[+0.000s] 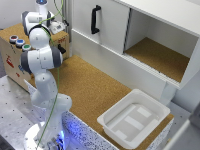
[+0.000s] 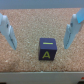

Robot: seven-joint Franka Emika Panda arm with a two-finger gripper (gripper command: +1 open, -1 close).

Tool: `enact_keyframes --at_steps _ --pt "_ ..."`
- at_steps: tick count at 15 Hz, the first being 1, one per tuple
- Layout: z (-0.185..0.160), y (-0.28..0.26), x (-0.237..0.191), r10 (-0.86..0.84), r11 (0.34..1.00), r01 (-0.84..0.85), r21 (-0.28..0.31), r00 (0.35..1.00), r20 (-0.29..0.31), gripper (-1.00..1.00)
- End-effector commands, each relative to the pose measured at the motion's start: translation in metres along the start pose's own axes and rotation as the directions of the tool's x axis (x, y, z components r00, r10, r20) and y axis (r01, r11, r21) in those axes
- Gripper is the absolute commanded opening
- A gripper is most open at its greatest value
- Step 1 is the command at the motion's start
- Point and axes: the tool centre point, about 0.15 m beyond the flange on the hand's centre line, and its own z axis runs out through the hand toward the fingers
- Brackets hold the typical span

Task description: Turn on the red led light

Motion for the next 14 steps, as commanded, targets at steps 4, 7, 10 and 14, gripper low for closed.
enact_keyframes --at_steps 4,7,10,14 --pt "-0.048 -0.065 0.032 0.090 0.990 -0.096 0.105 0.994 0.062 1.00" --pt "-0.058 -0.103 0.074 0.076 0.984 -0.101 0.144 0.982 0.171 1.00" --pt "-0.071 -0.132 0.128 0.028 0.990 -0.069 0.124 0.953 0.301 1.00" --pt "-0.072 -0.161 0.188 -0.052 0.993 0.003 0.116 0.905 0.422 1.00"
